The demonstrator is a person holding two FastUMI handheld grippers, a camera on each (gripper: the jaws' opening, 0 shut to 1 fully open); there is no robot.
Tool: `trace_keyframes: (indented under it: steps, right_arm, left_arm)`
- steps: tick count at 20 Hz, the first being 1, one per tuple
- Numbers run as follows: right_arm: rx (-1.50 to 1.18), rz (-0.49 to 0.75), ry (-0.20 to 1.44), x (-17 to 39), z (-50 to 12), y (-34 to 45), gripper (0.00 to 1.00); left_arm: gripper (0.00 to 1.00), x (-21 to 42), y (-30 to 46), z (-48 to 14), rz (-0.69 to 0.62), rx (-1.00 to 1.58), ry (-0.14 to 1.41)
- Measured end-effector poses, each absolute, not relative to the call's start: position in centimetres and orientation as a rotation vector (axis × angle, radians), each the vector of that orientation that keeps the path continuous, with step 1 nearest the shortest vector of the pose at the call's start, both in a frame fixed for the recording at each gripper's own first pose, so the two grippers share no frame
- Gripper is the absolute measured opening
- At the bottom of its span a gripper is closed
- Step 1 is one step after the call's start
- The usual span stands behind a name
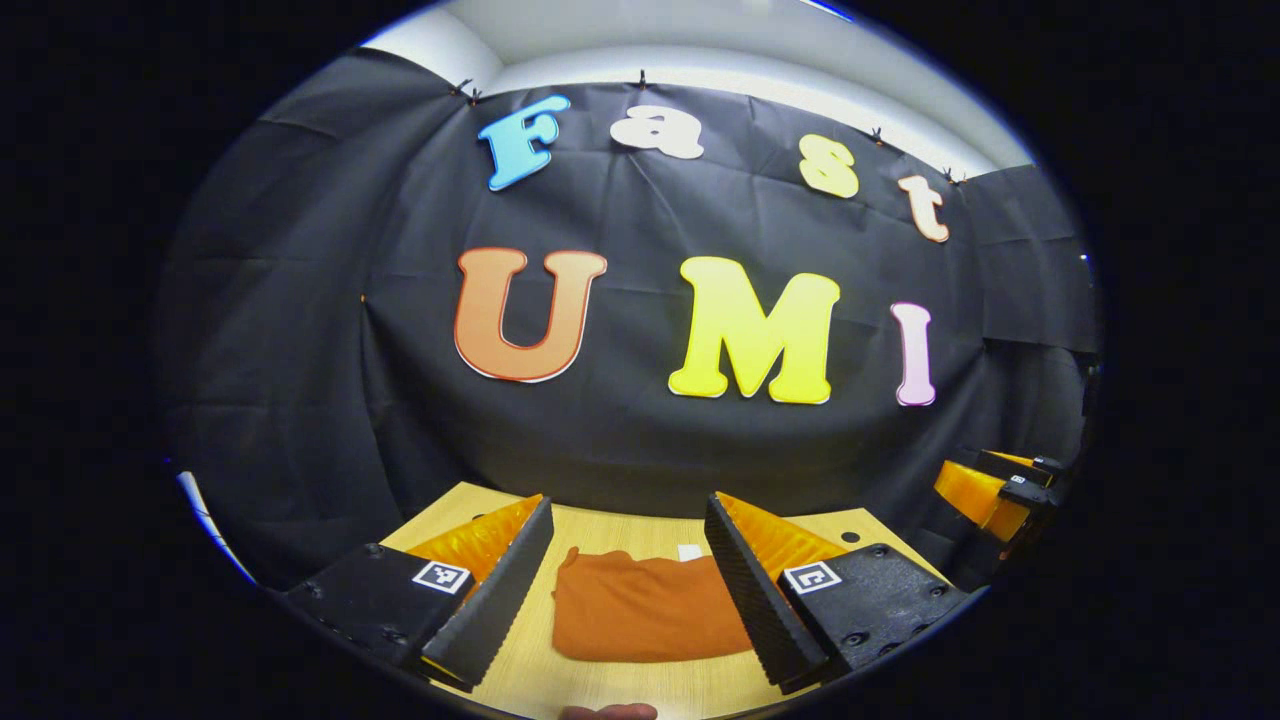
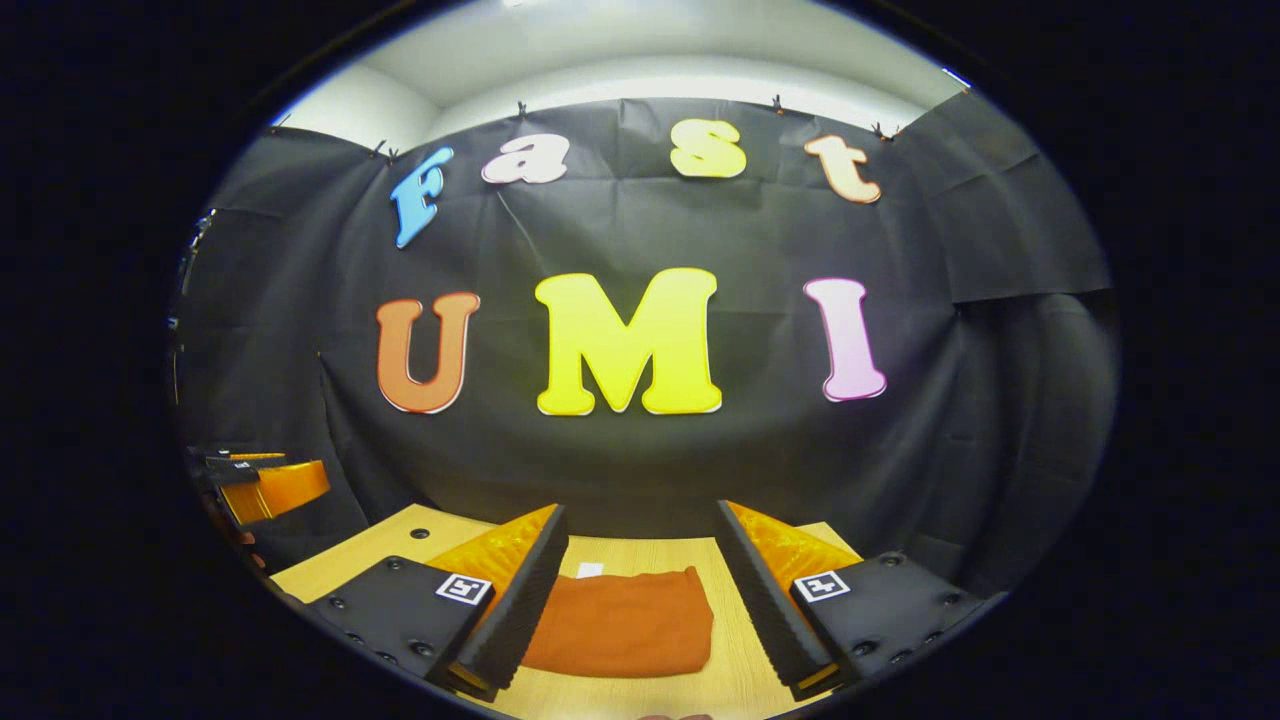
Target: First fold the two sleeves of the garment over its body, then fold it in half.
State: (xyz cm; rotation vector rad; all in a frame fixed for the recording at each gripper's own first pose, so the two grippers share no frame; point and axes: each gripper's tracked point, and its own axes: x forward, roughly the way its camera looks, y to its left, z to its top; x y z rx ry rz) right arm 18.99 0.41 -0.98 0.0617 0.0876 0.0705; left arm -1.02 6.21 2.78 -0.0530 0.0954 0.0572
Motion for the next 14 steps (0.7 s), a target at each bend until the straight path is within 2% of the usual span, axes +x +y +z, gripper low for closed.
trace_keyframes:
  steps: [7, 14]
  right_arm:
    - [0.024, 0.104, -0.002, 8.8, 1.4, 1.9, 0.94]
    - [0.003, 0.102, -0.009, 6.1, 0.9, 2.1, 0.94]
  left_arm:
    - [0.98, -9.7, 4.1, 4.3, 0.051, -0.014, 0.035]
    - [0.98, -12.0, 3.2, 5.1, 0.036, -0.038, -0.020]
